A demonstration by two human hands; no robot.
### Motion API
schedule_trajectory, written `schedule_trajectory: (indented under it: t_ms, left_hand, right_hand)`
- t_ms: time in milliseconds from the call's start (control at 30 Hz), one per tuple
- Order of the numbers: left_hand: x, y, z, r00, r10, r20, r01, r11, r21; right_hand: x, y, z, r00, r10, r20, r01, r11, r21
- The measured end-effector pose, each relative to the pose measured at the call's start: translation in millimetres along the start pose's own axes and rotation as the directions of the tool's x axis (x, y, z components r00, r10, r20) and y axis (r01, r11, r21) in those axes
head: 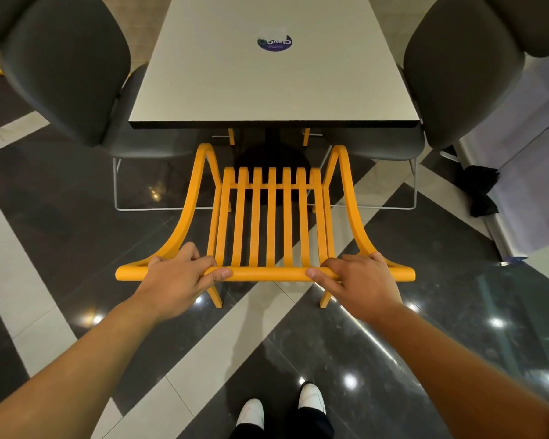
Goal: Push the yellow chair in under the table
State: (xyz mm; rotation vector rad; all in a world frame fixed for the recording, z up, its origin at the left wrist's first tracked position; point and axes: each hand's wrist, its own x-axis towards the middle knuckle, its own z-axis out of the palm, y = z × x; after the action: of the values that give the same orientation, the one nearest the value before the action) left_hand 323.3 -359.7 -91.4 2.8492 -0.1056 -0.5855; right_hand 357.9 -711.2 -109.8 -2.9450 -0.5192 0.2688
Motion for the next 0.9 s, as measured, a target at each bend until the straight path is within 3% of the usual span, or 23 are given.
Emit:
schedule_trajectory:
  t_ms: [367,900]
  left_hand:
    - [3,38,-6,1.000,-0.027,0.008,0.027,1.000,-0.001]
    - [2,38,-11,0.999,-0.032,0.030,0.032,0.999,0.019]
  right_hand:
    - [7,32,-9,0.999,-0.041,-0.006,0.041,0.999,0.014]
    - [8,23,-16,0.998,-0.017,0.059,0.017,1.000,0.003]
